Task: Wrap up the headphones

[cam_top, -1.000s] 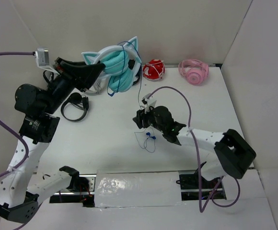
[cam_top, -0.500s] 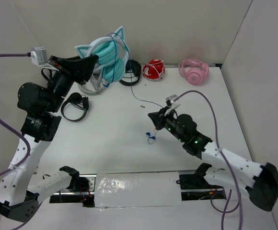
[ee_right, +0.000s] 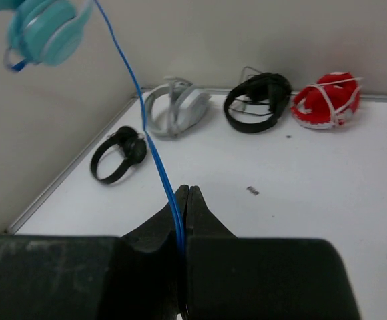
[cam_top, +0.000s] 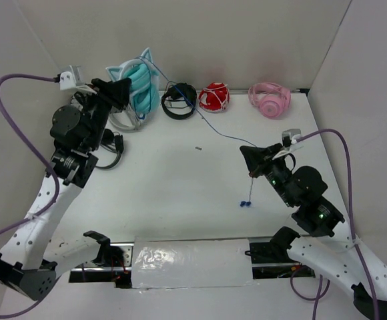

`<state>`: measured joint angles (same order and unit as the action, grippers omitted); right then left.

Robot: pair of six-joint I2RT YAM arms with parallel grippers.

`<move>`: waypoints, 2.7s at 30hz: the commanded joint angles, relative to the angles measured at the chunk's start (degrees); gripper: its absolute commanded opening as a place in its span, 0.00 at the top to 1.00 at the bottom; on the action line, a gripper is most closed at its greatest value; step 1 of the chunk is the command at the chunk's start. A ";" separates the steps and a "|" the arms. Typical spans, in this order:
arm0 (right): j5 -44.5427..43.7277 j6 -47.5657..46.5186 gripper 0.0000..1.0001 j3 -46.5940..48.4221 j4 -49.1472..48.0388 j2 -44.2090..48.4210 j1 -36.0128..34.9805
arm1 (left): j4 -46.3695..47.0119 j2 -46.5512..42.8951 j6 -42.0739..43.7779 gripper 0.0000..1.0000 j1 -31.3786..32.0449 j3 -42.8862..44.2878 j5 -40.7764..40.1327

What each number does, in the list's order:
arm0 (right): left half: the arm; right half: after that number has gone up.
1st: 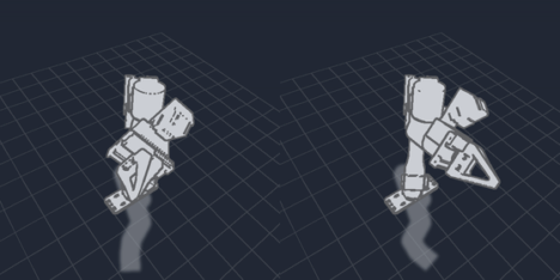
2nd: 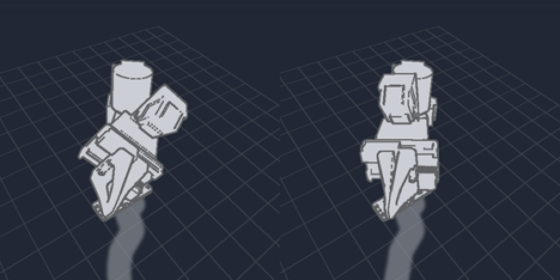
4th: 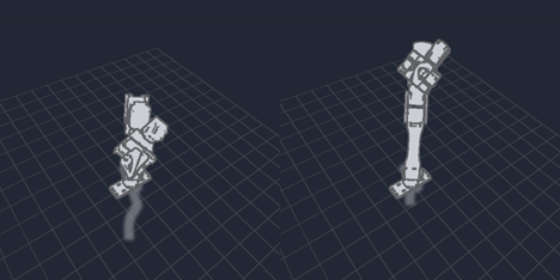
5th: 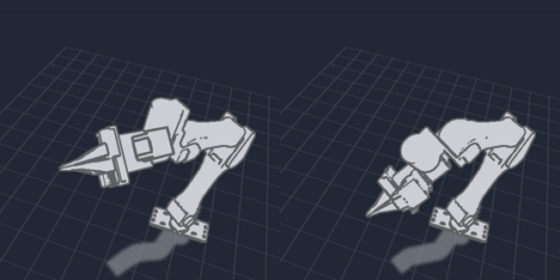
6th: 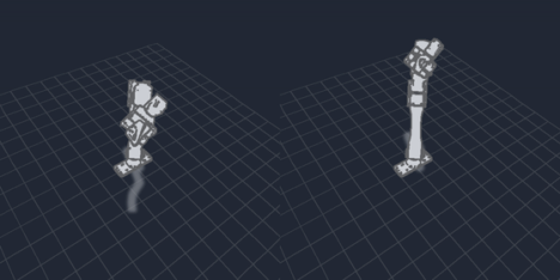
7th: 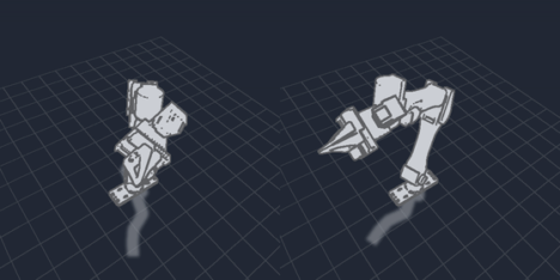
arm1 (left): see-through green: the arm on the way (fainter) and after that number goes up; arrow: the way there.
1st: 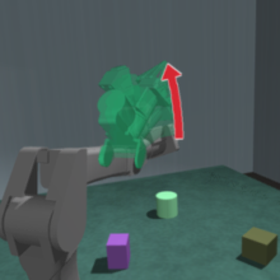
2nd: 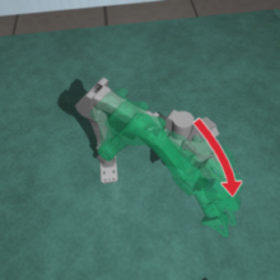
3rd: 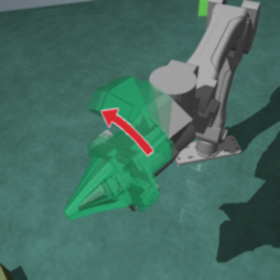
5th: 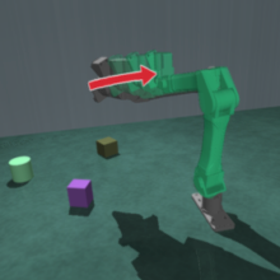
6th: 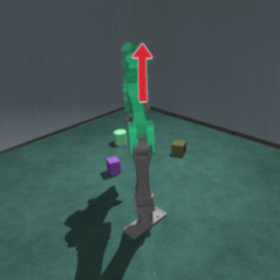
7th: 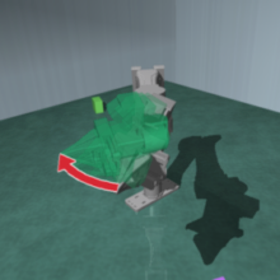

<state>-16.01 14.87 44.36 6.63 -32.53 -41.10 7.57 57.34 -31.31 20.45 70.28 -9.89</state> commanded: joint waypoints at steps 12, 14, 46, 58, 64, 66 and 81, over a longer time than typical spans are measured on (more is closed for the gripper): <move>48.26 5.59 1.00 -6.89 -14.23 2.22 -2.21 | 4.30 14.63 -7.00 1.00 -2.25 11.27 -19.11; 48.10 4.91 1.00 -9.28 -18.13 0.29 -5.20 | 1.22 16.65 -11.13 1.00 -2.17 13.74 -19.99; 25.32 -14.26 1.00 3.46 -24.82 -23.45 -40.72 | -33.76 22.11 -54.03 1.00 3.99 17.51 -26.50; 27.26 -13.05 1.00 -0.14 -30.09 -44.45 -38.18 | -20.68 13.60 -45.25 1.00 3.72 14.63 -15.27; 35.16 -4.95 1.00 -9.28 -46.51 -46.13 -26.33 | -12.68 3.14 -41.82 1.00 2.58 7.42 -3.16; 36.22 -3.63 1.00 -10.95 -48.28 -46.48 -22.19 | -11.80 0.15 -41.38 1.00 1.27 6.01 1.16; 44.40 -4.50 1.00 -0.60 -38.55 -49.82 1.80 | -2.47 -6.10 -28.81 1.00 -4.36 -0.06 50.57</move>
<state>26.61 10.85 38.28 -34.22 -81.67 -42.59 -2.44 52.51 -63.33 16.99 68.34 26.96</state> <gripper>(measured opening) 0.007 0.446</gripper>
